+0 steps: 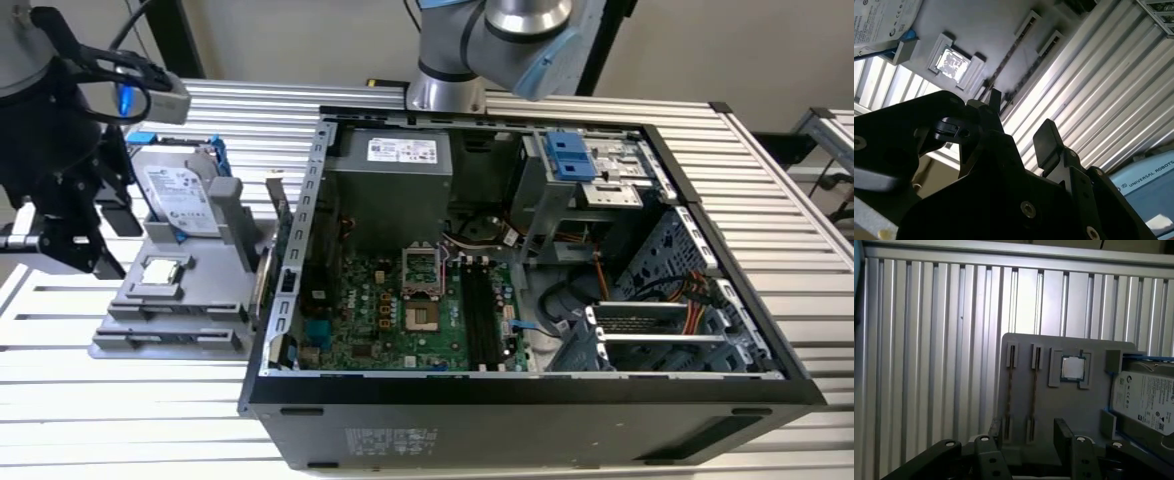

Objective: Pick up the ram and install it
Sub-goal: 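Pick up the ram and move it above insertion slot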

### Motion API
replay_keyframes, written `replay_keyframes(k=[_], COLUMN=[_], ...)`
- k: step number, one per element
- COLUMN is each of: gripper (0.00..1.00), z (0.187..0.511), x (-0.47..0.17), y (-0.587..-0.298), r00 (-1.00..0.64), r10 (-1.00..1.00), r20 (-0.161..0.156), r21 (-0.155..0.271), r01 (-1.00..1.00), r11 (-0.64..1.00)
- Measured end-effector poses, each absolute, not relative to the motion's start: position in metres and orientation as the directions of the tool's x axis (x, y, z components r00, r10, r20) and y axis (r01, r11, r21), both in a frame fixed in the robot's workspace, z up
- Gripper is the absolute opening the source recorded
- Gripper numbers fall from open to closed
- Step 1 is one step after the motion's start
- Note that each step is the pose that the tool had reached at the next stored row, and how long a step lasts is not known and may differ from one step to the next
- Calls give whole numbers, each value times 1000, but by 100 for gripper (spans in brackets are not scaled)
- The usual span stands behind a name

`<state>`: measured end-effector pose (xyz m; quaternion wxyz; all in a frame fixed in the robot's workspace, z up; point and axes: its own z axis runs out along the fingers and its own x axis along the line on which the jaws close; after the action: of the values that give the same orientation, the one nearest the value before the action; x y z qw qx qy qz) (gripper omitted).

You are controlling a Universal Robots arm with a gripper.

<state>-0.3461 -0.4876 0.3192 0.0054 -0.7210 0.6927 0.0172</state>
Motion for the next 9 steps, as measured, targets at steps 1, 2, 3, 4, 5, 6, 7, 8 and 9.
replay_keyframes(k=[1,2,3,4,5,6,7,8,9], gripper=[100,100,100,100,100,100,100,100,100], z=[318,317,315,314,313,312,311,310,308], x=[-346,-346,-346,-346,-346,-346,-346,-346,-346], y=[-488,-488,-488,-489,-489,-489,-489,-489,-489], r00=[40,40,39,39,37,35,32,30,27], r10=[-999,-999,-999,-999,-999,-999,-999,-999,-999], r20=[-32,-32,-32,-32,-32,-32,-32,-32,-32], r21=[16,16,16,16,16,16,16,16,16], r01=[-999,-999,-999,-999,-999,-999,-999,-999,-999], r11=[-40,-40,-40,-39,-38,-36,-33,-30,-27])
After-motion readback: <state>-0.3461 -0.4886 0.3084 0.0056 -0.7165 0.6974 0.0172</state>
